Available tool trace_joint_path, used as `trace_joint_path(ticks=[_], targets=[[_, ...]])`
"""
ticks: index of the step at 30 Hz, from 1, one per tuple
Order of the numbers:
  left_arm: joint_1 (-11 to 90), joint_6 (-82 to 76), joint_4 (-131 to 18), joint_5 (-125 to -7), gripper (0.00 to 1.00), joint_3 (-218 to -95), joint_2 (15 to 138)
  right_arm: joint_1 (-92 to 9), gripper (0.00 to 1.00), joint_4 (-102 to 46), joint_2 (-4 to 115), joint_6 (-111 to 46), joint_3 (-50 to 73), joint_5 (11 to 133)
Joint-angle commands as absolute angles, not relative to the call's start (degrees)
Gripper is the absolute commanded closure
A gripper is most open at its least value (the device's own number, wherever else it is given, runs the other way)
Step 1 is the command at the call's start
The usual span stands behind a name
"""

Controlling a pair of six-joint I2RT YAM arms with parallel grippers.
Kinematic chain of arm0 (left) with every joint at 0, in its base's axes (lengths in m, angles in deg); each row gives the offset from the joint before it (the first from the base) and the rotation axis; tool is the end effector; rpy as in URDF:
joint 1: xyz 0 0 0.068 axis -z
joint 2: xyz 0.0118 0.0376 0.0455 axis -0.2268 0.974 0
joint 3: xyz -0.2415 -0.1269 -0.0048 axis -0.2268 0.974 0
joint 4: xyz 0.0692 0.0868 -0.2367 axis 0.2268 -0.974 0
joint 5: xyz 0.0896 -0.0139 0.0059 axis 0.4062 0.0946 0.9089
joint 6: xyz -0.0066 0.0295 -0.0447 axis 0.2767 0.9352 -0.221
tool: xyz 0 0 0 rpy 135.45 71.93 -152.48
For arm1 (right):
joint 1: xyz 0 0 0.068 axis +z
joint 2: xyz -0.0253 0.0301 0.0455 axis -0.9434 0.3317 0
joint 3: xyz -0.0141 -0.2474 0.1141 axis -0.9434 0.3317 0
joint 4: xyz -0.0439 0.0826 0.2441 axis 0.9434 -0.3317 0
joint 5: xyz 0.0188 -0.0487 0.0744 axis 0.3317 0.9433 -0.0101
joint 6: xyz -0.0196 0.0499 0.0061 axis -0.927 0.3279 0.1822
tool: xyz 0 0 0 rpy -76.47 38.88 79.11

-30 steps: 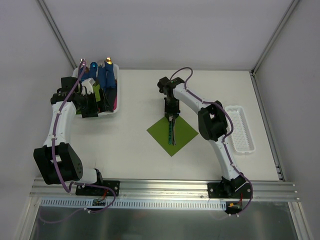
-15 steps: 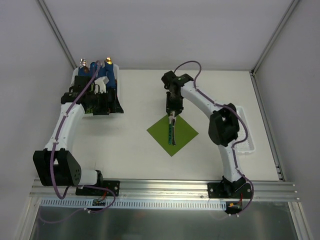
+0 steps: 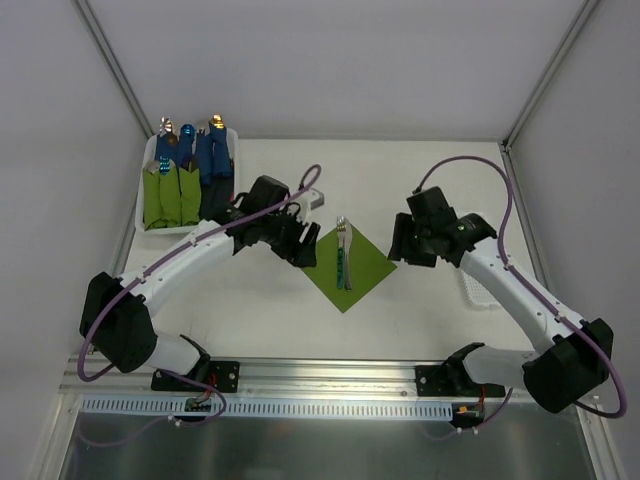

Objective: Place the utensils on the paper napkin and roll it up

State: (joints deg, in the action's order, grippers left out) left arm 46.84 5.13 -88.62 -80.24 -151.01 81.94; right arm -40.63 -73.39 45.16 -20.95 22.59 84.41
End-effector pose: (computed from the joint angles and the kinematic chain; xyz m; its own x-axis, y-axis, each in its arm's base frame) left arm 0.2480 -0.1817 0.2964 -0.6207 0.3515 -0.7008 0.7057 0.6400 -0.3039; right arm 0.2187 0.1227 0.3106 -0.7868 -0.0962 -0.6096 -0.2183 0.9673 0.1290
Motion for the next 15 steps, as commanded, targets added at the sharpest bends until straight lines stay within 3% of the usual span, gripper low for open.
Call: trace_joint_path(ticks=[1, 6, 11, 15], targets=[[49.1, 24.5, -86.3, -93.6, 0.45, -146.5, 81.2, -42.4, 0.45, -70.6, 41.3, -21.4, 28.4, 82.6], [51.5, 37.7, -81.8, -99.3, 0.52, -138.3, 78.9, -48.5, 0.48, -67.0, 35.8, -19.9, 34.6, 75.0], [59.8, 46.0, -75.7, -94.1, 0.61, -135.9, 80.7, -55.1, 0.5, -65.5, 32.6, -19.9, 38.8, 70.4], [64.7, 50.2, -69.9, -90.4, 0.63, -133.8, 82.8, -58.9, 0.5, -65.1, 31.5, -20.5, 40.3, 66.6]])
